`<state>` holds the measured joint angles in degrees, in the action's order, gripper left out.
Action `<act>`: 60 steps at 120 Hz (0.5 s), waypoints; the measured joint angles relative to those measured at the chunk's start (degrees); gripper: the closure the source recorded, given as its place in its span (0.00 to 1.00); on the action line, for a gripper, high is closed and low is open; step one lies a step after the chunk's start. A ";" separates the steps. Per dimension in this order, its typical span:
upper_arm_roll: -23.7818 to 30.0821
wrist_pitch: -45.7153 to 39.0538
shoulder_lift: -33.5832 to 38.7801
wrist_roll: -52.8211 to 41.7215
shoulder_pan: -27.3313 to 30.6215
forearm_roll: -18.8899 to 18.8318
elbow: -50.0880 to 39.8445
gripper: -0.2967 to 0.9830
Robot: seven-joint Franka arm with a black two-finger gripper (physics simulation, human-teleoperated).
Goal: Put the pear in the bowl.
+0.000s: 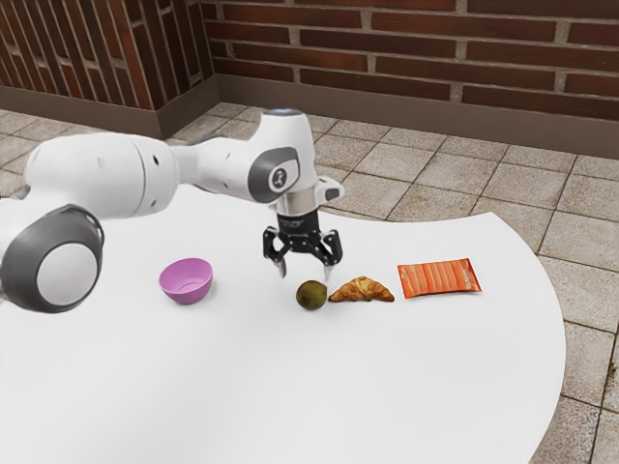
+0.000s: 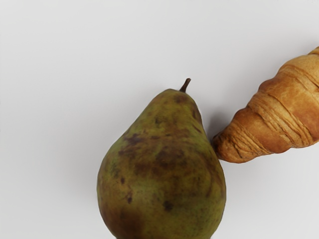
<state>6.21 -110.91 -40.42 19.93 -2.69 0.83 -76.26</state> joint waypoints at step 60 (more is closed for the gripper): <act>0.11 -2.71 -4.79 -0.18 0.32 -0.37 2.43 0.23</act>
<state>6.33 -113.62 -45.21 19.75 -2.37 0.45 -73.84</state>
